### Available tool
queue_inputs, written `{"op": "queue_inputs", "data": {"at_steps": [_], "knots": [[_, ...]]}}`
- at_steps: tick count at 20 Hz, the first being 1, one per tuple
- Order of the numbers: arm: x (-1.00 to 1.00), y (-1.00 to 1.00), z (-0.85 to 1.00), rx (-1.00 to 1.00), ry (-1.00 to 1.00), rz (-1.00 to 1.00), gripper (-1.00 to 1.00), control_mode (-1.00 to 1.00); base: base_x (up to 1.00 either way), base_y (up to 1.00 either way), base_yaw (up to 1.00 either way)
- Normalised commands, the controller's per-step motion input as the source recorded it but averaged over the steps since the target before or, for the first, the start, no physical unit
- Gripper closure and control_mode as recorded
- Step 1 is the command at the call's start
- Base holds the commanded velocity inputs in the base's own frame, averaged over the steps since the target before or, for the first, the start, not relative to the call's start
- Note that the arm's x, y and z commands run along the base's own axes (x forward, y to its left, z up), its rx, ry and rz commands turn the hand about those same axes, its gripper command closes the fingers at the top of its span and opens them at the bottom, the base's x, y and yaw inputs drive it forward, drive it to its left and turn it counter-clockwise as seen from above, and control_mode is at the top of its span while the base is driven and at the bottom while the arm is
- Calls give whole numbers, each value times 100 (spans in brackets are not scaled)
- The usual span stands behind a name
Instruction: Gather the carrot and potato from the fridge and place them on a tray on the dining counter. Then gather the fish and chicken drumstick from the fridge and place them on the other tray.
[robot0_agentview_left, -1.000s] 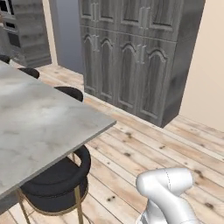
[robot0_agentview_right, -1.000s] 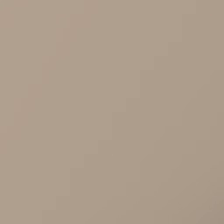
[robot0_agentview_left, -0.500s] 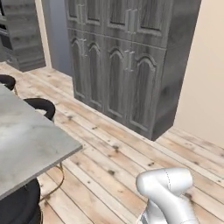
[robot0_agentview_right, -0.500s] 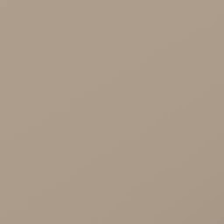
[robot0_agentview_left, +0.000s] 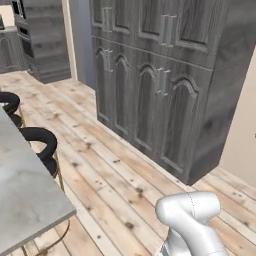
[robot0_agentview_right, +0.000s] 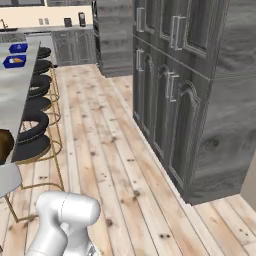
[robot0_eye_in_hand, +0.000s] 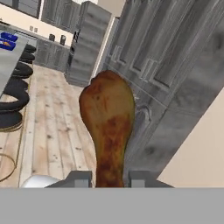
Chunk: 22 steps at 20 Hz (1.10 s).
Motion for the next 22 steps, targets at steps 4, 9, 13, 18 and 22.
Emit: {"op": "queue_inputs", "data": {"at_steps": [4, 9, 13, 18, 22], "knots": [[0, 0, 0, 0, 0, 0, 100, 100, 97, -35, 34], [0, 0, 0, 0, 0, 0, 100, 100, 97, -34, 35], [0, 0, 0, 0, 0, 0, 100, 100, 96, -36, 35], [0, 0, 0, 0, 0, 0, 100, 100, 96, -36, 34], [0, 0, 0, 0, 0, 0, 100, 100, 100, -29, 34]]}}
